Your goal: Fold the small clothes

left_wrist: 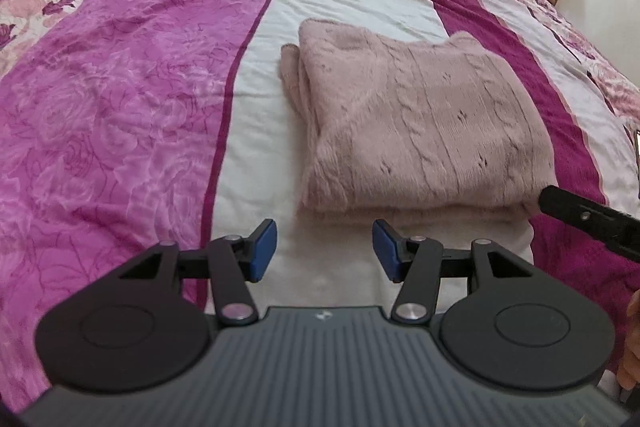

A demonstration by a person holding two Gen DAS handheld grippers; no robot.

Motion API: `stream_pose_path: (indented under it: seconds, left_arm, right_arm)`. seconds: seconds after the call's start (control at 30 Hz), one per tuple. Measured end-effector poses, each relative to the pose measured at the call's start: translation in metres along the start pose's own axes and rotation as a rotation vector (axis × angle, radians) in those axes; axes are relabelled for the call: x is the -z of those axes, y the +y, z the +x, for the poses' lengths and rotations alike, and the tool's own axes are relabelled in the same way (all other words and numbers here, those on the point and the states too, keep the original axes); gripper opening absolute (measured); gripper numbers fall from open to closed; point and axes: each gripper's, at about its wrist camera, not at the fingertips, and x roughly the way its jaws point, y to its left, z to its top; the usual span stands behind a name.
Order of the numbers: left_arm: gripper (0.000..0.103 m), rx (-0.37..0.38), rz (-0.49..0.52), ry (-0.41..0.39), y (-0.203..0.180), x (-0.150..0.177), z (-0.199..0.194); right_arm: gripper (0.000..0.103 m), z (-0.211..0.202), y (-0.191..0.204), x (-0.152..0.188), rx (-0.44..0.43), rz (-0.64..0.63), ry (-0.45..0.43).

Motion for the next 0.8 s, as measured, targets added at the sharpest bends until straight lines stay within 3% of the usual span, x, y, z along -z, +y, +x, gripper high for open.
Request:
stream_pose_path:
  seconds: [0.3, 0.8]
  left_arm:
    - [0.055, -0.035, 0.024, 0.020, -0.017, 0.014, 0.006]
    - [0.055, -0.091, 0.028, 0.051, -0.022, 0.018, 0.017]
  right_arm:
    - [0.084, 0.009, 0.017, 0.016, 0.077, -0.108, 0.034]
    - [0.084, 0.022, 0.012, 0.021, 0.106, -0.091, 0.075]
